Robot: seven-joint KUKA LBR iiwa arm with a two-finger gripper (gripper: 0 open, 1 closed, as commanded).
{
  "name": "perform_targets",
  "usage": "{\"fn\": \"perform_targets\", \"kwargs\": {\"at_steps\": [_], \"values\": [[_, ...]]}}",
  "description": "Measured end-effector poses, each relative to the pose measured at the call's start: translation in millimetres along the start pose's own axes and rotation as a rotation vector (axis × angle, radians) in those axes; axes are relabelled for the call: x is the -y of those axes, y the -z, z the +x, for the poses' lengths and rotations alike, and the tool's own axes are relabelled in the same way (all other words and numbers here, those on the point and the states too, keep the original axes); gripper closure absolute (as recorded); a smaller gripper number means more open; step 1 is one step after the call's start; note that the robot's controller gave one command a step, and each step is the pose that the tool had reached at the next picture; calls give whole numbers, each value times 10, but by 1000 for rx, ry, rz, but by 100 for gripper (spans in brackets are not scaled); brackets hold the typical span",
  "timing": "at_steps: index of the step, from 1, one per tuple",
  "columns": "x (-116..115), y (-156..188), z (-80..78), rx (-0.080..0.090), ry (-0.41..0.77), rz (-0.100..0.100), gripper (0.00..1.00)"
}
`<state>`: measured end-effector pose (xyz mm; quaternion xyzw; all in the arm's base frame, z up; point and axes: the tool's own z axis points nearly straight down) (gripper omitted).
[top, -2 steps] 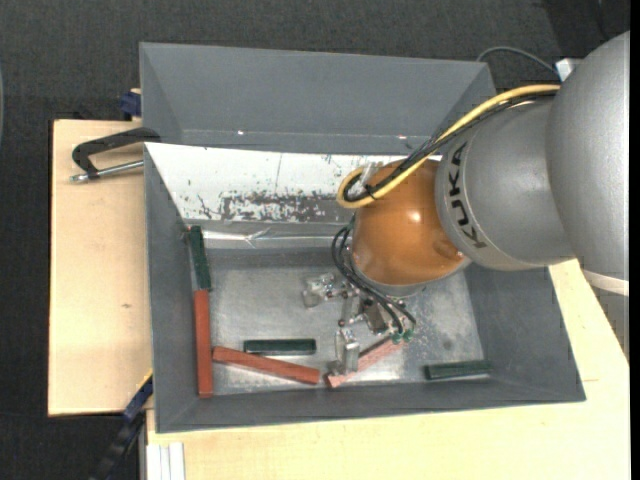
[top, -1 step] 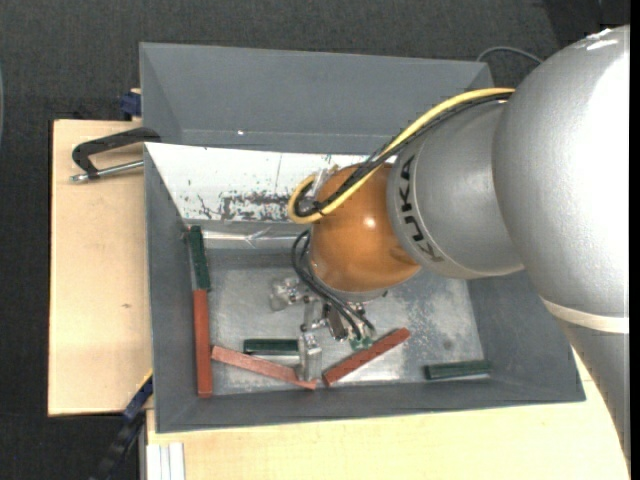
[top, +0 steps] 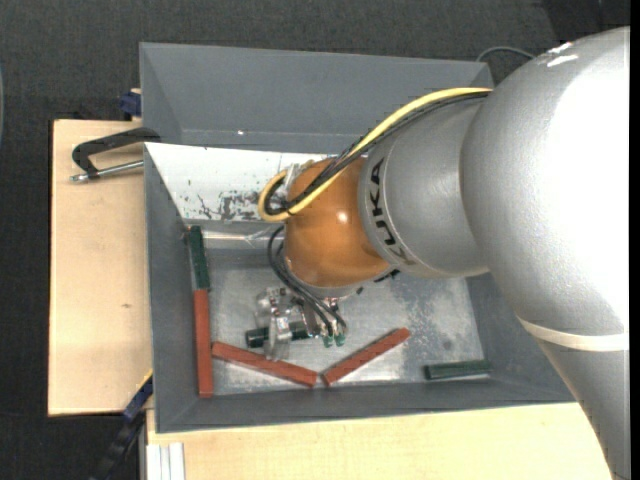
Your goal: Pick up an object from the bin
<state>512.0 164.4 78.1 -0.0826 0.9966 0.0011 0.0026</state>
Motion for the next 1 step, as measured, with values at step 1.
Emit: {"fn": "perform_targets", "kwargs": {"at_steps": [1], "values": [[0, 0, 1, 0, 0, 0, 100]]}}
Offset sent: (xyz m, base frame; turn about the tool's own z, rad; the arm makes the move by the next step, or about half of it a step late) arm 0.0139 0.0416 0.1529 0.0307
